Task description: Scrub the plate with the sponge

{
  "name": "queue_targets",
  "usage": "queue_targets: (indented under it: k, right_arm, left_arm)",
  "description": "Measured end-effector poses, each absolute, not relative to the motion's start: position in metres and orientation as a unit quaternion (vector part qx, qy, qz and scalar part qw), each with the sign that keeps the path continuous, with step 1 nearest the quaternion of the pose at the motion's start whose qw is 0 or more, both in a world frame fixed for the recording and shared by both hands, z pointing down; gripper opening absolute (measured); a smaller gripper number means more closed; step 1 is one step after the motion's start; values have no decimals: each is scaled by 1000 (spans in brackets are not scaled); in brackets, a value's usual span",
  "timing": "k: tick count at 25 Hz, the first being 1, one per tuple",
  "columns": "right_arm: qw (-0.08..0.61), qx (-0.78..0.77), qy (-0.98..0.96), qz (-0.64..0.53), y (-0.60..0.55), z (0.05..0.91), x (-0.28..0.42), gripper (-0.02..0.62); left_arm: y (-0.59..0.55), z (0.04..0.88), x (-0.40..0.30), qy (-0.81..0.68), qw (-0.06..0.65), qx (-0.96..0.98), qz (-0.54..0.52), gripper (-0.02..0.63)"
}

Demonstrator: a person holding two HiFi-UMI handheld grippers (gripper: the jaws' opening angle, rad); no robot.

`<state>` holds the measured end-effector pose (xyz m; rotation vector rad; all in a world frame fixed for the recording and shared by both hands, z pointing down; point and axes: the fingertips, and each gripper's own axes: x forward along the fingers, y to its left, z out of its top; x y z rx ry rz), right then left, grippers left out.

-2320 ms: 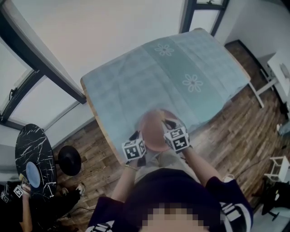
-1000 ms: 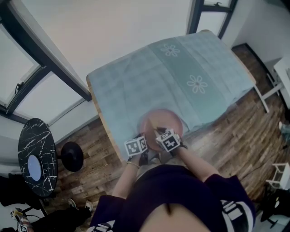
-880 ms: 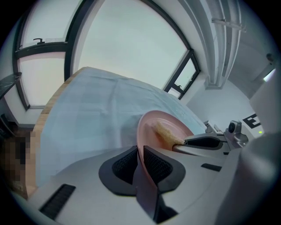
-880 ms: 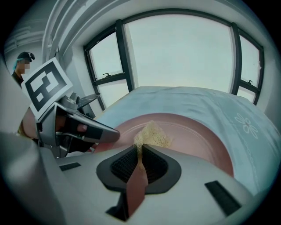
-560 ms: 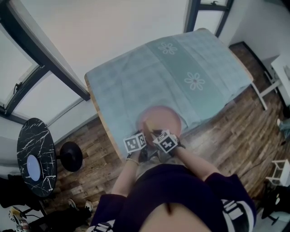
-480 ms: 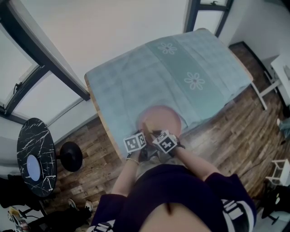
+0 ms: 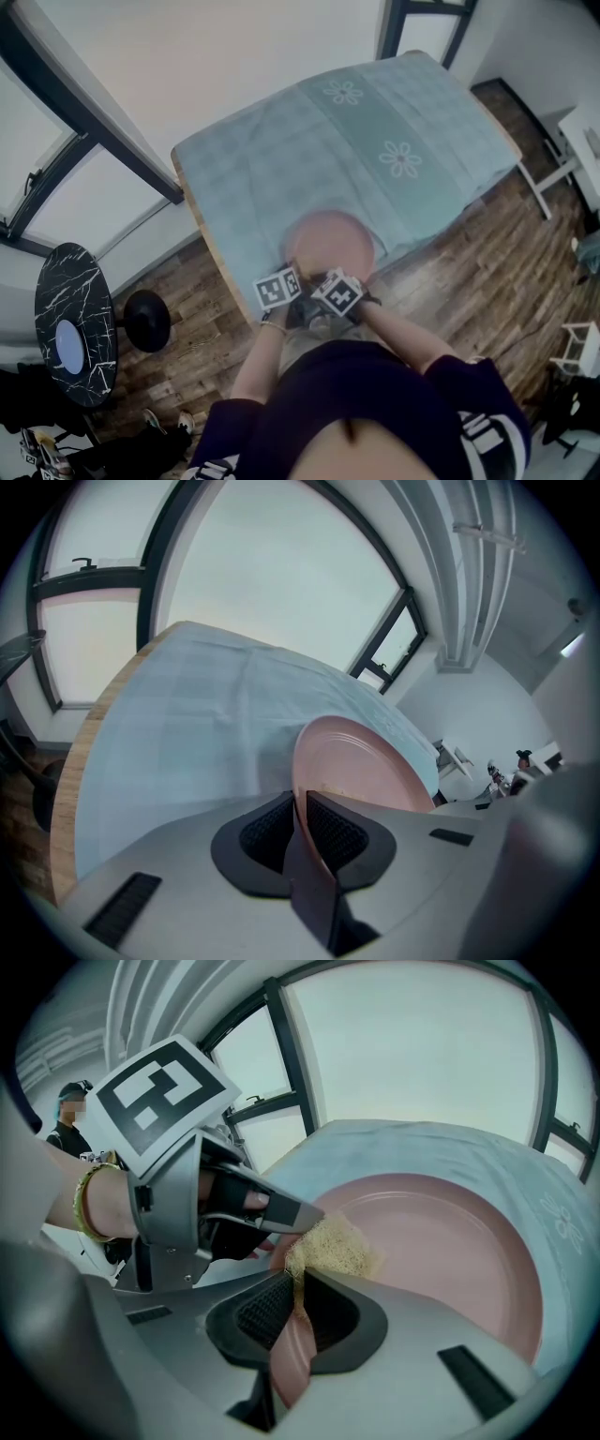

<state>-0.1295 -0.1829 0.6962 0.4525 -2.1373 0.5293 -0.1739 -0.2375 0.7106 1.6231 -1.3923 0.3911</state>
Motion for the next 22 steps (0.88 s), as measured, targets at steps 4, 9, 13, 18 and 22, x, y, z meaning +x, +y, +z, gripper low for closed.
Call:
queue_targets:
  k: [4, 9, 13, 18, 22]
  right_arm:
    - [425, 161, -861, 231, -174, 692, -126, 38]
    - [393, 182, -874, 221, -186, 669, -113, 38]
    - [369, 208, -884, 199, -201, 648, -100, 38]
    - [363, 267, -879, 157, -237, 637, -74, 38]
    - [382, 307, -862, 131, -264, 638, -47, 38]
  left_arm:
    - [-236, 711, -172, -567, 467, 661, 158, 52]
    - [-236, 711, -172, -566, 467, 662, 156, 52]
    - [-236, 711, -172, -565, 469, 661, 157, 52]
    - [-237, 711, -172, -564, 466, 663, 159, 52]
    - [-236, 711, -172, -564, 468, 662, 159, 52]
